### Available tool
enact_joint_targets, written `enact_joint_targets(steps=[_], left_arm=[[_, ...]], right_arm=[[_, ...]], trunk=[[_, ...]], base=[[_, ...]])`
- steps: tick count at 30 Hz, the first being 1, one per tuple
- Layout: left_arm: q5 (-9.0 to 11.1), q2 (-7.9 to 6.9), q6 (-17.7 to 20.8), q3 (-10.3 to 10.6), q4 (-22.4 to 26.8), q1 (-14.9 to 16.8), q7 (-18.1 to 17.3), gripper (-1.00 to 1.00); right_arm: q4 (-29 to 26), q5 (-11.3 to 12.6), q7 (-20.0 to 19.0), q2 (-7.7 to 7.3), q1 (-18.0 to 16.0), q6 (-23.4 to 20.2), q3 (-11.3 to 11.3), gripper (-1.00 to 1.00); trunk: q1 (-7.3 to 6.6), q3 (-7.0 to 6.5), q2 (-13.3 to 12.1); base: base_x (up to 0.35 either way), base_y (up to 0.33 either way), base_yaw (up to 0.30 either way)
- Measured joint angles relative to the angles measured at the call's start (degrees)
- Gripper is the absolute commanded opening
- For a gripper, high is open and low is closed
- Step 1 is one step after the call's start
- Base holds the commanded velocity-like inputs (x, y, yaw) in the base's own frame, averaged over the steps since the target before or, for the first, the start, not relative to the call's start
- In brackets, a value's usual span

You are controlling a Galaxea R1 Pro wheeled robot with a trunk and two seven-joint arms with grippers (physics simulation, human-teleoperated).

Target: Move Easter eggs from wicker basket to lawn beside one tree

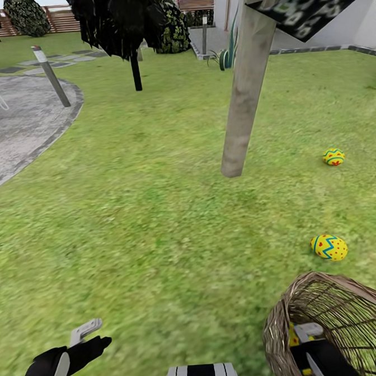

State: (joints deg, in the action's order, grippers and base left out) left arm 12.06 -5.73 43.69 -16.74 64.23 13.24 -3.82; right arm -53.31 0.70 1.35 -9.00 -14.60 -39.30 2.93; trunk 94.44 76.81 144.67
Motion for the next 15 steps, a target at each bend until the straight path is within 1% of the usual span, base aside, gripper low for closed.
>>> enact_joint_targets(steps=[1, 5, 11, 12, 15], left_arm=[[0.0, 0.31, 0.0, 0.0, 0.0, 0.0, 0.0, 1.0], [0.2, 0.3, 0.0, -0.1, 0.0, 0.0, 0.0, 1.0], [0.2, 0.37, 0.0, -0.1, 0.0, 0.0, 0.0, 1.0], [0.2, 0.4, 0.0, -0.1, 0.0, 0.0, 0.0, 1.0], [0.2, 0.44, 0.0, -0.1, 0.0, 0.0, 0.0, 1.0]], right_arm=[[0.3, 0.1, 0.0, 0.01, 0.0, 0.0, 0.0, -1.0], [1.5, -1.1, 0.1, 0.01, 0.0, 0.0, 0.0, -1.0], [1.7, -3.0, 0.2, -0.16, 0.0, 0.0, -0.1, -1.0], [1.7, -4.5, 0.3, -0.17, 0.0, 0.0, -0.1, -1.0], [1.8, -4.6, 0.3, -0.24, 0.0, 0.0, 0.0, -1.0]], trunk=[[-0.02, -0.22, 0.0], [-0.12, -1.1, -0.1], [-0.27, -2.43, -0.2], [-0.3, -2.65, -0.2], [-0.38, -3.32, -0.2]], base=[[0.0, 0.0, 0.0], [0.0, 0.0, 0.0], [0.0, 0.0, 0.0], [0.0, 0.0, 0.0], [0.0, 0.0, 0.0]])
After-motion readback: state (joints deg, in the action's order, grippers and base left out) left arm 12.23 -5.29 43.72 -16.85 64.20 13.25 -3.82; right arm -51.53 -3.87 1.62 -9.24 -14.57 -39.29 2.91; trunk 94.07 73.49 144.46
